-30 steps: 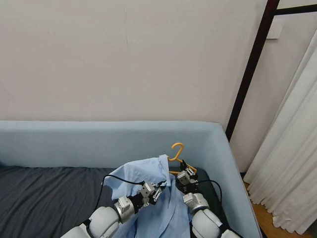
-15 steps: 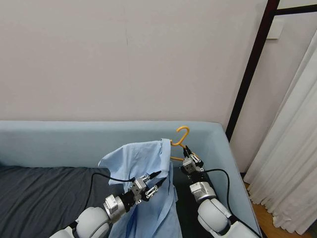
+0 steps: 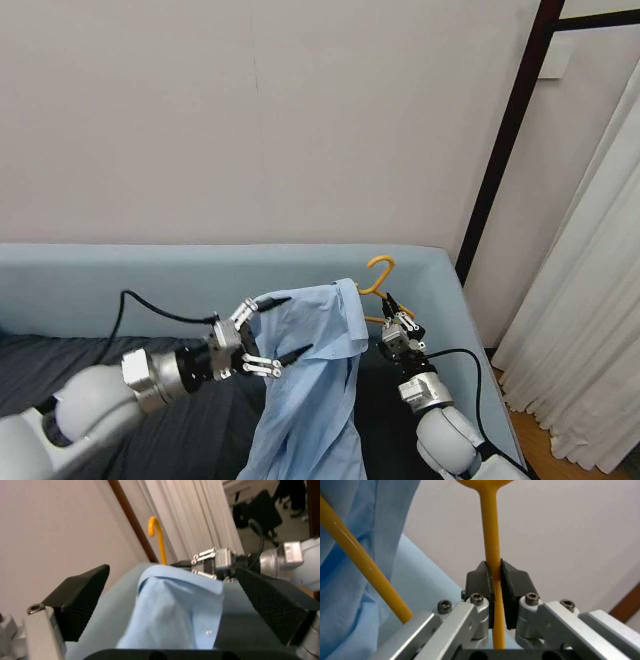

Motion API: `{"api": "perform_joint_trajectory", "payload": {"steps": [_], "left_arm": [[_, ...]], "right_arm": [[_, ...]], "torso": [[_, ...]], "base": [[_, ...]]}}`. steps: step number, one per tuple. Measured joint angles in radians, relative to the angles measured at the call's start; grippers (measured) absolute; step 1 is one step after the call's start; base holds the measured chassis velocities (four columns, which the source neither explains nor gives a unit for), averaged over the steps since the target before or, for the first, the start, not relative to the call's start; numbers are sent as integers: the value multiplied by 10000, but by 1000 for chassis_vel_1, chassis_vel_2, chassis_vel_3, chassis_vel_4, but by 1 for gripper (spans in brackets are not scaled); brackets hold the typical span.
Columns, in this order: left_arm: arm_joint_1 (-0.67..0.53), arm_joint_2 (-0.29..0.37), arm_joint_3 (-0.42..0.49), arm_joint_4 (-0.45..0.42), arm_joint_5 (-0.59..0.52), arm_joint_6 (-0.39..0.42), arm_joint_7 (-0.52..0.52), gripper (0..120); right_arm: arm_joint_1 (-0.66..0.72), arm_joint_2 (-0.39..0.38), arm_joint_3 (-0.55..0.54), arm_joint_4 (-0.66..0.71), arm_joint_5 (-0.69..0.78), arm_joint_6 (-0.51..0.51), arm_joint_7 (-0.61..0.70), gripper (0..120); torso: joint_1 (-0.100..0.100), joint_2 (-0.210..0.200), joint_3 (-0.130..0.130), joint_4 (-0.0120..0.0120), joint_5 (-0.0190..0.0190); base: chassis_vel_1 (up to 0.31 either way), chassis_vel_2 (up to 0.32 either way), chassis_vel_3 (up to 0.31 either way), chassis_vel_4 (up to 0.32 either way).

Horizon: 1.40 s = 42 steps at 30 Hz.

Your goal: Pick up the clothes from the sofa and hang them on the clothes hanger.

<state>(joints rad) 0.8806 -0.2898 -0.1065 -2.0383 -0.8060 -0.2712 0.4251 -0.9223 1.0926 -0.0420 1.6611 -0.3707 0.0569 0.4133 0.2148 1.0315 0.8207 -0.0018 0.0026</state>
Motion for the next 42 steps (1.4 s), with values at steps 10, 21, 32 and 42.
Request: {"api": "perform_joint_trajectory", "payload": {"steps": [10,21,32,42], "left_arm": [[-302,1061,249,1469,-795,615,2263,100],[-51,-129,657,3156,-748,971,3704,100],[-55,-924,1169,3343,656,1127,3079,81],[15,-910,1174,3211,856,1331,3248,47]], "right_arm": [[193,631,-362,-429,-1967,695,-110,4],[-702,1427,-325,-678,-4274,1048,259,4],[-1040,2096,-480,-946,-5068,1107,255,4],[-988,2161,-523,-1094,-5121,1059,178,4]], "torso": [[1,0,0,5,-4],[1,1,0,2,-3],[0,0,0,3,-1],[0,0,0,3,1]], "base": [[0,0,0,0],[0,0,0,0],[0,0,0,0],[0,0,0,0]]}}
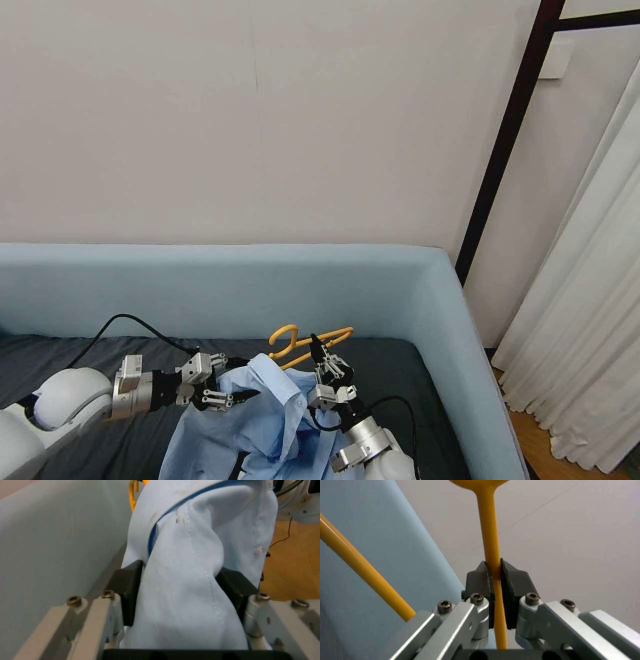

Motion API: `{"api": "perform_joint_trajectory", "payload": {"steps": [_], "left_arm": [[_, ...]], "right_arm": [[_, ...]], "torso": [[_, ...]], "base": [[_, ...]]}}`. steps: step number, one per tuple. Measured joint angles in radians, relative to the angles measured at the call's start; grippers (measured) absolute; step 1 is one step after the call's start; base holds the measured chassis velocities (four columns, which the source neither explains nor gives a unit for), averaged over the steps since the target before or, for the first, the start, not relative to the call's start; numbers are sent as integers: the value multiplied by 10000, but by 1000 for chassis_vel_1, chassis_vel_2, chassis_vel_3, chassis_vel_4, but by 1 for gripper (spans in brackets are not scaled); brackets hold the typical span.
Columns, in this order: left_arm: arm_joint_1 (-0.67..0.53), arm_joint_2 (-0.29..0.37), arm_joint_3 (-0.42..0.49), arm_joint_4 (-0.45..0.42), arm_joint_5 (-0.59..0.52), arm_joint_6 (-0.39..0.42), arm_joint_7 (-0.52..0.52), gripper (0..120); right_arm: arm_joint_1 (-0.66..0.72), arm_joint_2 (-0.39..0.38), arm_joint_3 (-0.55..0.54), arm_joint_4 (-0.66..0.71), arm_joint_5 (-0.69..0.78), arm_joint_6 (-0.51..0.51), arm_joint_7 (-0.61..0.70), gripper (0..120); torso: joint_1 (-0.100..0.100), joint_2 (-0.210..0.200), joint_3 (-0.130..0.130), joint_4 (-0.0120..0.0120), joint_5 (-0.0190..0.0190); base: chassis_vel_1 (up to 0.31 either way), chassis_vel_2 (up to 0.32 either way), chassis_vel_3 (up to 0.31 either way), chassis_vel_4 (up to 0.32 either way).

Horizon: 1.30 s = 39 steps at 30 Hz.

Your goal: Pick up the clothes from the sofa and hang them on the clothes hanger.

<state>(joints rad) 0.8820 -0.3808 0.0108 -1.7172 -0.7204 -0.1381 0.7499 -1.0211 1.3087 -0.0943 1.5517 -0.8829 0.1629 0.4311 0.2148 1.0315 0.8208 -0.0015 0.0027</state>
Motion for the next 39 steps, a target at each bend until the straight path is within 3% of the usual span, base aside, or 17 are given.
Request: {"api": "perform_joint_trajectory", "payload": {"steps": [11,17,22,24,26,30,33,35,36,39], "left_arm": [[-164,29,-7,390,341,12,-36,8],[-195,51,-24,696,593,-38,88,7],[-122,89,-78,1088,813,-197,221,7],[-55,18,-197,1350,971,-291,228,7],[-23,-15,-244,1455,1032,-309,239,7],[95,-151,-398,1793,1198,-406,281,7],[139,-202,-445,1911,1255,-453,299,7],[196,-282,-504,2111,1409,-544,302,7],[196,-282,-504,2111,1409,-544,302,7],[276,-334,-558,2331,1673,-676,456,7]], "right_arm": [[73,-232,-104,31,326,-31,-292,4],[78,-545,-513,207,1546,16,-912,4],[59,-748,-865,383,3098,667,-2107,19],[27,-819,-834,469,4351,1550,-3398,30],[6,-892,-833,546,4984,1735,-3837,34],[-105,-1309,-953,832,7872,1886,-5025,53],[-203,-1479,-945,952,8740,1504,-4977,61],[-412,-1762,-937,1263,9557,-11,-4021,71],[-412,-1762,-937,1263,9557,-11,-4021,71],[-487,-2030,-1004,1567,11397,-2384,-3107,83]], "torso": [[0,0,0,0,0],[0,0,0,0,-1],[0,0,0,0,-1],[0,0,0,0,1],[0,0,0,2,0],[0,0,0,0,0],[0,0,-1,1,0],[0,0,0,-1,-1],[0,0,0,-1,-1],[0,0,0,-3,-1]], "base": [[0,0,0,0],[0,0,0,0],[0,0,0,0],[0,0,0,0],[0,0,0,0],[0,0,0,0],[0,0,0,0],[0,0,0,0],[0,0,0,0],[0,0,0,0]]}}
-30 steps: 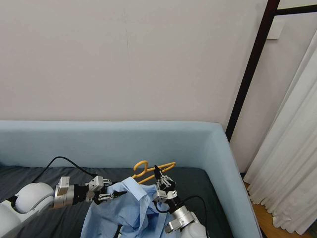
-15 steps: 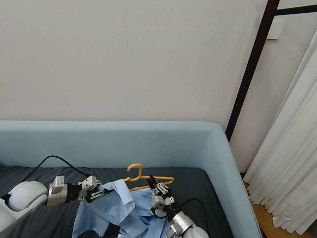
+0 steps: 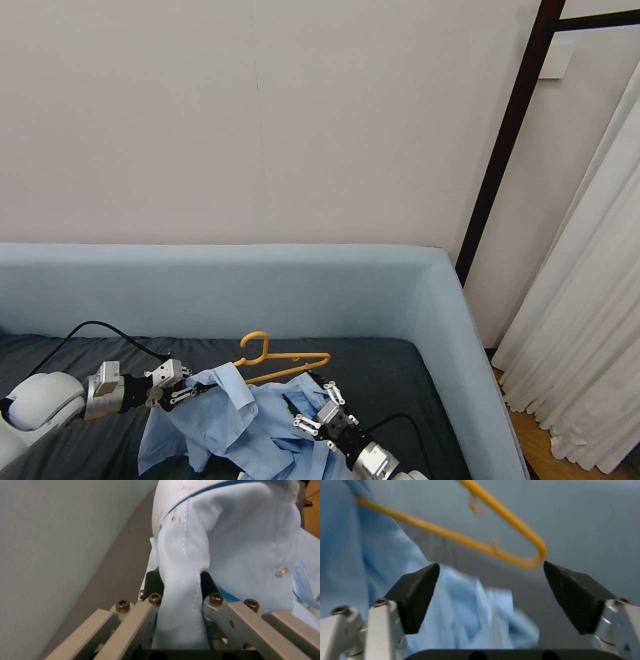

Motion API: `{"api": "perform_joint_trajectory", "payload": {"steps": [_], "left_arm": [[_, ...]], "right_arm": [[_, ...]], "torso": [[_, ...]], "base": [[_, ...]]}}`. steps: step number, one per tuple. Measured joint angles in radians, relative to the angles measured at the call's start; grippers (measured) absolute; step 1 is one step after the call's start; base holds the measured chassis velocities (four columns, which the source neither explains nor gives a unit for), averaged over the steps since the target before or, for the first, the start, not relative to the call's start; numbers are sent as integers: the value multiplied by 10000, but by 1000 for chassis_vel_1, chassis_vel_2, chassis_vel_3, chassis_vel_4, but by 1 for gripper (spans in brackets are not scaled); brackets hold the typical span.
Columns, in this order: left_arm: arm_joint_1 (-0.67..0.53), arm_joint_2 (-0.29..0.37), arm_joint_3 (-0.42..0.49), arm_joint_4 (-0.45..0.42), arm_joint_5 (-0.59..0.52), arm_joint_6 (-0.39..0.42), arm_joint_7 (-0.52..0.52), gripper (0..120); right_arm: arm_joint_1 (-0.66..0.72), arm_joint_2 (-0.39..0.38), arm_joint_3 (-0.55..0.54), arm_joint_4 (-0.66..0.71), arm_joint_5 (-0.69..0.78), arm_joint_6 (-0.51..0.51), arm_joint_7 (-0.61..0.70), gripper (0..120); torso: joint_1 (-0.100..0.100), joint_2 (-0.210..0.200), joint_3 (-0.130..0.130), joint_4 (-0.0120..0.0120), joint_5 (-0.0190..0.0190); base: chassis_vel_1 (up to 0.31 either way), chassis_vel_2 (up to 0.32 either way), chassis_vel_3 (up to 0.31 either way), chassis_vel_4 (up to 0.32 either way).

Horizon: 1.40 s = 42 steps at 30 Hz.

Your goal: Pick up the clothes from the sofa and hang them on the clothes hanger.

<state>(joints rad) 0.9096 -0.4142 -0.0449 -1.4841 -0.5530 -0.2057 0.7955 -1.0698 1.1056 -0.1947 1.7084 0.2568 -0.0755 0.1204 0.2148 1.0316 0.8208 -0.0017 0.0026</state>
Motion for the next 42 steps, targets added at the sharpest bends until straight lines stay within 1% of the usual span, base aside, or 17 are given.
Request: {"api": "perform_joint_trajectory", "payload": {"steps": [2,3,5,7,8,9,12,16,20,24,28,29,32,33,38,39,42], "left_arm": [[41,-10,-59,114,151,-118,265,7],[41,-10,-59,114,151,-118,265,7],[52,-12,-140,155,221,-231,530,7],[51,-12,-199,156,241,-324,671,7],[47,-10,-219,155,241,-364,760,7],[47,-10,-219,155,241,-364,760,7],[42,-10,-327,222,442,-612,1149,7],[75,-129,-382,481,701,-887,1268,7],[80,-312,-389,719,826,-1065,1291,7],[17,-404,-387,911,850,-1171,1301,7],[-75,-429,-392,1097,826,-1263,1302,7],[-75,-429,-392,1097,826,-1263,1302,7],[-115,-462,-418,1239,801,-1335,1293,7],[-115,-462,-418,1239,801,-1335,1293,7],[-222,-650,-459,1486,744,-1441,1240,7],[-222,-650,-459,1486,744,-1441,1240,7],[-233,-721,-454,1496,730,-1452,1238,7]], "right_arm": [[111,-3,8,70,1798,-1405,471,93],[111,-3,8,70,1798,-1405,471,93],[352,152,214,77,4299,-2810,1038,98],[595,363,513,-24,6687,-3602,1538,100],[675,454,668,-125,7521,-3746,1615,100],[675,454,668,-125,7521,-3746,1615,100],[863,683,997,-420,9176,-3889,1882,100],[976,930,1169,-695,10048,-4028,2120,100],[1059,1176,1157,-954,10049,-4087,2155,100],[1131,1400,1016,-1400,9183,-4101,1840,100],[1086,1437,918,-1779,8099,-4055,1135,86],[1086,1437,918,-1779,8099,-4055,1135,86],[1026,1382,917,-1909,7617,-3980,859,72],[1026,1382,917,-1909,7617,-3980,859,72],[989,1306,790,-2211,6567,-3412,584,49],[989,1306,790,-2211,6567,-3412,584,49],[1006,1307,733,-2395,6169,-3105,534,36]], "torso": [[0,0,1,1,0],[0,0,1,1,0],[0,0,1,3,0],[0,0,1,4,0],[0,-1,1,4,0],[0,-1,1,4,0],[0,0,0,2,0],[0,0,1,3,0],[0,0,1,3,-1],[0,0,1,3,0],[0,0,1,3,0],[0,0,1,3,0],[0,0,1,2,0],[0,0,1,2,0],[0,0,1,2,0],[0,0,1,2,0],[0,0,0,2,0]], "base": [[0,0,0,0],[0,0,0,0],[0,0,0,0],[0,0,0,0],[0,0,0,0],[0,0,0,0],[0,0,0,0],[0,0,0,0],[0,0,0,0],[0,0,0,0],[0,0,0,0],[0,0,0,0],[0,0,0,0],[0,0,0,0],[0,0,0,0],[0,0,0,0],[0,0,0,0]]}}
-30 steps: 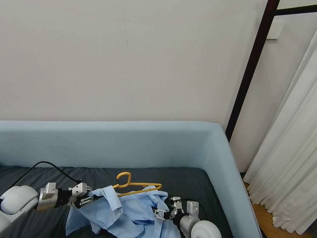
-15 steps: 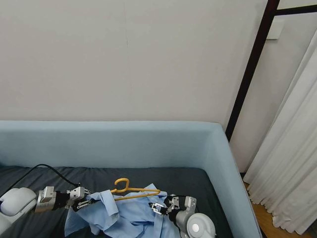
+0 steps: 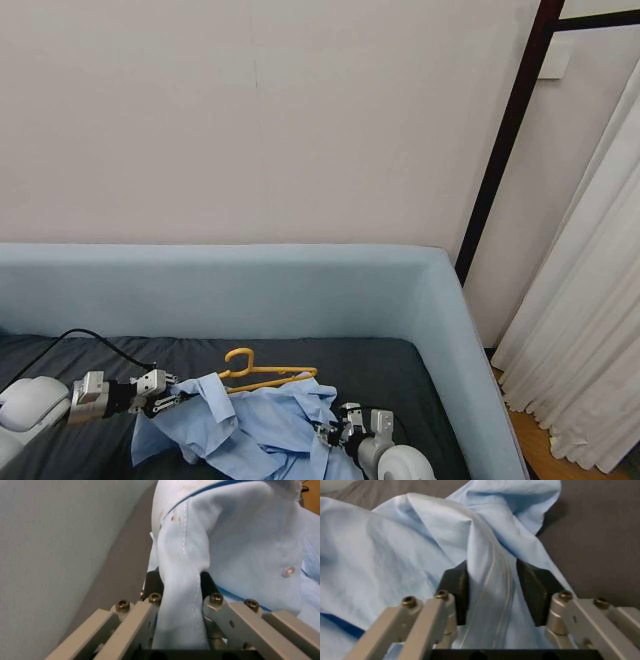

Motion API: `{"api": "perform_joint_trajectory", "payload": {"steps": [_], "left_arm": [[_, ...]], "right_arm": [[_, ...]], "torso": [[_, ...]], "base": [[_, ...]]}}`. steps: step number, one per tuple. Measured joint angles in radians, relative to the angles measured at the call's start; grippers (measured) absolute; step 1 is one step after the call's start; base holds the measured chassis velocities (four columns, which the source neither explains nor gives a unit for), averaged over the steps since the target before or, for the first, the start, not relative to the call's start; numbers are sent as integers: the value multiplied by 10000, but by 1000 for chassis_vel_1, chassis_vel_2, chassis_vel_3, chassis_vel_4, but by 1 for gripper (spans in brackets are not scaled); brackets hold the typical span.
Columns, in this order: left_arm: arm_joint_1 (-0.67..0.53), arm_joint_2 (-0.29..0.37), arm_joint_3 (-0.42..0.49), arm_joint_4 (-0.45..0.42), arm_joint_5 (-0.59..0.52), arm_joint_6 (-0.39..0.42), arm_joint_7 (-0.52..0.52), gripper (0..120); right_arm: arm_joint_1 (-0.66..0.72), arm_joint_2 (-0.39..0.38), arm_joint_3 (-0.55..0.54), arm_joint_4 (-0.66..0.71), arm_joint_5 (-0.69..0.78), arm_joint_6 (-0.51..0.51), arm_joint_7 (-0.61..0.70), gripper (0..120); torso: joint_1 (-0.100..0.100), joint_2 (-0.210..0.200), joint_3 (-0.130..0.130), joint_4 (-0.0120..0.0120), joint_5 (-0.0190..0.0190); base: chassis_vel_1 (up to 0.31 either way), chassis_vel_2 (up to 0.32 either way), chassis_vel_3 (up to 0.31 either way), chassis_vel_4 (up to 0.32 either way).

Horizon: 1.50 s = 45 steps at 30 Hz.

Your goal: Pick up the clothes from the sofa and hang them on the clothes hanger.

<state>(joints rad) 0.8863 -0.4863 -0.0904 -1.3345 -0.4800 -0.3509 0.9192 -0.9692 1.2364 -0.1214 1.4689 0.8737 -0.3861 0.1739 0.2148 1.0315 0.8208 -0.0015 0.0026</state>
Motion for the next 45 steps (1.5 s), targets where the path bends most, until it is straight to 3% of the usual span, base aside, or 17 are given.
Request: {"api": "perform_joint_trajectory", "payload": {"steps": [10,17,21,29,39,45], "left_arm": [[-19,-19,52,34,-705,-99,463,7],[-9,-69,85,125,-762,-132,872,7],[15,-177,83,257,-722,-260,1040,7],[-19,-411,79,246,-864,-432,1137,7],[1,-737,-2,203,-1590,-636,911,7],[43,-1028,90,415,-851,-573,774,7]], "right_arm": [[129,-71,110,-149,-313,1179,169,0],[9,-398,253,380,-954,2176,-210,0],[-144,-638,442,686,-2135,2742,-187,0],[22,-731,1069,864,-3828,3153,959,0],[-1049,-1417,804,619,-6115,2318,1153,0],[-2150,-1888,99,425,-6430,1641,493,0]], "torso": [[0,0,0,0,1],[0,0,0,0,0],[0,0,0,-1,0],[0,0,0,1,1],[0,0,0,-2,3],[0,0,-1,-2,0]], "base": [[0,0,0,0],[0,0,0,0],[0,0,0,0],[0,0,0,0],[0,0,0,0],[0,0,0,0]]}}
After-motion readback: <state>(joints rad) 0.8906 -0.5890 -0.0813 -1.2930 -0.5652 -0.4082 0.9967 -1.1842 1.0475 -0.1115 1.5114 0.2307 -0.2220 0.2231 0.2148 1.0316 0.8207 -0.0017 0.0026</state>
